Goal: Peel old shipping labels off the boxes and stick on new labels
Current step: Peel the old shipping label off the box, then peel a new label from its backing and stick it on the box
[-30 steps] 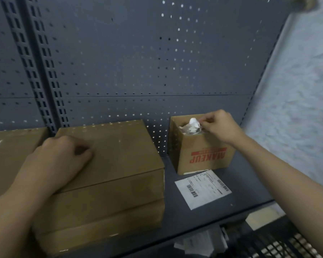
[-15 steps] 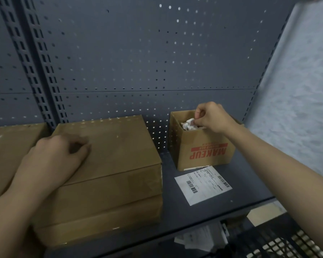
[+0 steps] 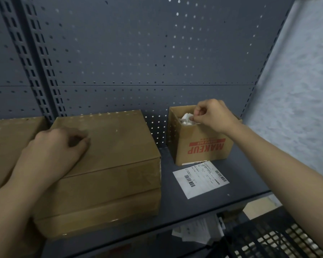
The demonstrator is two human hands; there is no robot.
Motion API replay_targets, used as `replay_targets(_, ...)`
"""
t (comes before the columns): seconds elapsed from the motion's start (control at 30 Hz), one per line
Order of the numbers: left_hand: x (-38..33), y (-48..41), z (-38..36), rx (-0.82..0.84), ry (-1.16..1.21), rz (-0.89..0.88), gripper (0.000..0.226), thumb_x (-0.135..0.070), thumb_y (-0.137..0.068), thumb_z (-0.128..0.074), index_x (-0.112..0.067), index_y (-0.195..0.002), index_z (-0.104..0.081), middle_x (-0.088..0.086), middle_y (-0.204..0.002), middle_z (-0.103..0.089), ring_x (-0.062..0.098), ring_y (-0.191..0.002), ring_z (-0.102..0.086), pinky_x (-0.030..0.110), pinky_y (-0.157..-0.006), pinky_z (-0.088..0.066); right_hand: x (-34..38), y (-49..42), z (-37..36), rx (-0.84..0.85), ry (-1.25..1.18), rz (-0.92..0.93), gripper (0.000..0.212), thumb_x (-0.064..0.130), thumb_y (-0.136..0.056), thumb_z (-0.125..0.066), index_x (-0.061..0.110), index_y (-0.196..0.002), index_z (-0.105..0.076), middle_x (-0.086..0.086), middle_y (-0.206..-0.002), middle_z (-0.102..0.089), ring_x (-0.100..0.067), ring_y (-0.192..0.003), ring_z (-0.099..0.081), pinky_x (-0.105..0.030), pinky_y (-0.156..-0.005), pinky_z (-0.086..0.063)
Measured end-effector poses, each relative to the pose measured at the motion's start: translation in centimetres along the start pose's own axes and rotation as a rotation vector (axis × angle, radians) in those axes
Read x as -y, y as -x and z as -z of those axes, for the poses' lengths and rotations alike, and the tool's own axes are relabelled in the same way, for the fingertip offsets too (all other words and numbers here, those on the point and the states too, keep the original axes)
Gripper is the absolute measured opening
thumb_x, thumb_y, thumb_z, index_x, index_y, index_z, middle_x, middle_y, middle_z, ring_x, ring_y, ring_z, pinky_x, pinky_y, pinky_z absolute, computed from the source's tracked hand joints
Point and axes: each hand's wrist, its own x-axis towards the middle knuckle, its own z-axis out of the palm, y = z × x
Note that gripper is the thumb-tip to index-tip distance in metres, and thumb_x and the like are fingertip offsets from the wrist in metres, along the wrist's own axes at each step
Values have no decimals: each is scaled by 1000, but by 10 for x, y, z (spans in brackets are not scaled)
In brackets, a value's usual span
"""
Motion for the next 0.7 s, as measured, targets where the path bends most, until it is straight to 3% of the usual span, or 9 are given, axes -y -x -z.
replay_targets(0.17, -4, 4, 2, 4, -12, -18, 32, -64, -84, -51, -42, -99, -67, 0, -104, -71, 33, -93, -64, 48, -77, -57, 7, 15, 6, -70, -27, 33, 9, 12, -85, -65, 17, -81, -72, 5, -84, -66, -10, -79, -62, -24, -77, -49)
replay_targets(0.23, -8, 7, 4, 4, -13, -35, 28, -61, -85, -52, -41, -98, -67, 0, -101, -71, 30, -89, -64, 47, -73, -56, 11, 29, 7, -119, -48, 51, 10, 13, -86, -64, 18, -82, -72, 5, -84, -66, -8, -78, -60, -18, -75, -47)
replay_targets(0.3, -17, 11, 9, -1, 15, -71, 26, -54, -87, -54, -38, -100, -69, -1, -102, -72, 27, -88, -64, 45, -72, -56, 17, 50, 4, -129, -65, 81, 10, 22, -89, -65, 21, -82, -72, 6, -81, -66, -7, -76, -59, -23, -75, -48)
replay_targets(0.43, -43, 24, 11, -4, 147, -167, 26, -39, -91, -56, -26, -105, -73, 0, -108, -72, 24, -90, -65, 41, -80, -54, 18, 100, -26, 128, -5, -31, 19, 44, -88, -64, 27, -81, -69, 9, -81, -66, -11, -76, -61, -37, -71, -53)
replay_targets(0.53, -68, 33, 5, -5, 205, -239, 24, -33, -92, -58, -20, -101, -75, -3, -99, -72, 16, -84, -60, 31, -72, -45, 11, 129, -60, 307, 137, -173, 30, 53, -86, -65, 24, -78, -66, 5, -85, -65, -18, -85, -60, -33, -67, -50)
replay_targets(0.7, -104, 51, -7, 88, 380, -332, 25, -32, -93, -54, -19, -91, -76, -5, -77, -71, 14, -71, -64, 38, -70, -54, 2, 157, -98, 312, 273, -202, 48, 61, -81, -63, 19, -100, -72, -2, -113, -61, -24, -108, -57, -36, -86, -50)
